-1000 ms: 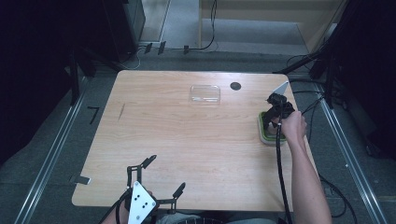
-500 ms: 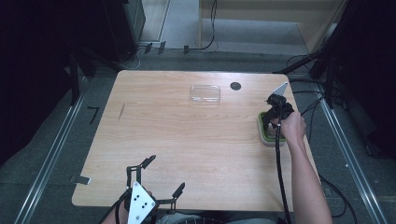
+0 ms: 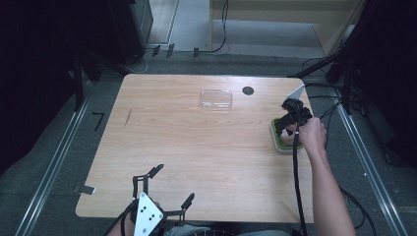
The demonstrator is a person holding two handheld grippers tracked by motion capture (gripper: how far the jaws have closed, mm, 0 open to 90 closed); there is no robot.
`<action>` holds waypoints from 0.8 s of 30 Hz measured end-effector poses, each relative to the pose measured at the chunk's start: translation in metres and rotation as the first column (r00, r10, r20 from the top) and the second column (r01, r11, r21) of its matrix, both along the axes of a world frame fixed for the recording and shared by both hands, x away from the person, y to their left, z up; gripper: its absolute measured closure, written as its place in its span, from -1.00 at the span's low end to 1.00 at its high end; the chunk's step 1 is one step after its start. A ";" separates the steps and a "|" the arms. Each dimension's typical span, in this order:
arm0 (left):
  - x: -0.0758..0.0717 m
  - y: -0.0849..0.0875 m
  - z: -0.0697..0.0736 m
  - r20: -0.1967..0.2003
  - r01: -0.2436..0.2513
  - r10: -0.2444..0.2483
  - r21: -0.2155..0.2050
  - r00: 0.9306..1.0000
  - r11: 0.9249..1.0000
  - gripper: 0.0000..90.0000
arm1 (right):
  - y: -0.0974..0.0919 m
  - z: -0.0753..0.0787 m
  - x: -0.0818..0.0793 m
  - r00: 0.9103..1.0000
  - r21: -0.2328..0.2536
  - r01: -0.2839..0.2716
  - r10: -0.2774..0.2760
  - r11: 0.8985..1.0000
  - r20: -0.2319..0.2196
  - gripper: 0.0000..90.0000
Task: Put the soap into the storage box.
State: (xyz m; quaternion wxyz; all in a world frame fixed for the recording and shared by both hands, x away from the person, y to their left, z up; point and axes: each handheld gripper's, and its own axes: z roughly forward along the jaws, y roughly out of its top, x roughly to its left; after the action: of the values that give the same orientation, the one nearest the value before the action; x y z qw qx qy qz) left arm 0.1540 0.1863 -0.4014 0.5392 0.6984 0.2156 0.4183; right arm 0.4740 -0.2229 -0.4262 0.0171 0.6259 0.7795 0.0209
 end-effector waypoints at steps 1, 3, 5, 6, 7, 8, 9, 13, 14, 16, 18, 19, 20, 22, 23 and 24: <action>0.000 0.000 0.000 0.001 0.001 -0.001 0.001 1.000 1.000 -1.00 | 0.000 0.003 -0.002 1.000 0.003 -0.006 0.006 1.000 -0.001 -0.68; 0.000 0.000 0.000 0.001 0.001 -0.001 0.001 1.000 1.000 -1.00 | 0.001 0.008 -0.005 1.000 0.008 -0.024 0.024 1.000 0.003 -0.68; 0.000 0.000 0.000 0.001 0.000 0.000 0.000 1.000 1.000 -1.00 | 0.001 0.013 -0.010 0.999 0.019 -0.043 0.043 0.999 0.011 -0.69; 0.000 0.000 0.000 0.001 0.000 0.000 0.001 1.000 1.000 -1.00 | 0.002 0.016 -0.012 0.999 0.024 -0.047 0.046 0.999 0.018 -0.69; 0.000 0.000 0.000 0.001 0.000 0.000 0.001 1.000 1.000 -1.00 | 0.001 0.018 -0.014 0.998 0.020 -0.062 0.062 0.998 0.021 -0.70; 0.000 0.000 0.000 0.001 0.000 0.000 0.002 1.000 1.000 -1.00 | 0.002 0.020 -0.017 0.997 0.021 -0.070 0.069 0.997 0.028 -0.71; 0.000 0.000 0.000 0.001 0.000 0.000 0.001 1.000 1.000 -1.00 | 0.002 0.023 -0.020 0.996 0.023 -0.081 0.080 0.996 0.027 -0.72; 0.000 0.000 0.000 0.001 0.000 0.000 0.001 1.000 1.000 -1.00 | 0.004 0.031 -0.033 0.992 0.027 -0.121 0.120 0.992 0.036 -0.76; 0.000 0.000 0.000 0.002 0.001 -0.001 0.002 1.000 1.000 -1.00 | 0.004 0.033 -0.036 0.991 0.018 -0.130 0.130 0.991 0.040 -0.77; 0.000 0.000 0.000 0.001 0.002 -0.002 0.002 1.000 1.000 -1.00 | 0.004 0.035 -0.042 0.988 0.014 -0.149 0.148 0.989 0.039 -0.78; 0.000 0.000 0.000 0.002 0.003 -0.003 0.003 1.000 1.000 -1.00 | 0.006 0.039 -0.050 0.985 0.007 -0.170 0.169 0.985 0.036 -0.79; 0.000 0.000 0.000 0.002 0.002 -0.002 0.003 1.000 1.000 -1.00 | 0.006 0.040 -0.053 0.984 0.002 -0.175 0.175 0.985 0.037 -0.80; 0.000 0.000 0.000 0.002 0.002 -0.002 0.002 1.000 1.000 -1.00 | 0.007 0.041 -0.056 0.982 -0.004 -0.184 0.184 0.983 0.037 -0.80; 0.000 0.000 0.000 0.002 0.001 -0.001 0.003 1.000 1.000 -1.00 | 0.008 0.043 -0.063 0.980 -0.010 -0.196 0.196 0.981 0.029 -0.80; 0.000 0.000 0.000 0.002 0.002 -0.002 0.003 1.000 1.000 -1.00 | 0.008 0.044 -0.067 0.978 -0.010 -0.208 0.208 0.978 0.030 -0.80; 0.000 -0.001 0.000 0.002 0.002 -0.002 0.001 1.000 1.000 -1.00 | 0.008 0.045 -0.070 0.976 -0.011 -0.215 0.215 0.977 0.028 -0.80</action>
State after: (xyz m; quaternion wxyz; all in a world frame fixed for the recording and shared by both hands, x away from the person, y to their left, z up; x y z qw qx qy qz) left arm 0.1538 0.1858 -0.4014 0.5393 0.6986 0.2143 0.4186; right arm 0.4039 -0.2153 -0.3817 0.0284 0.5374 0.8424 0.0288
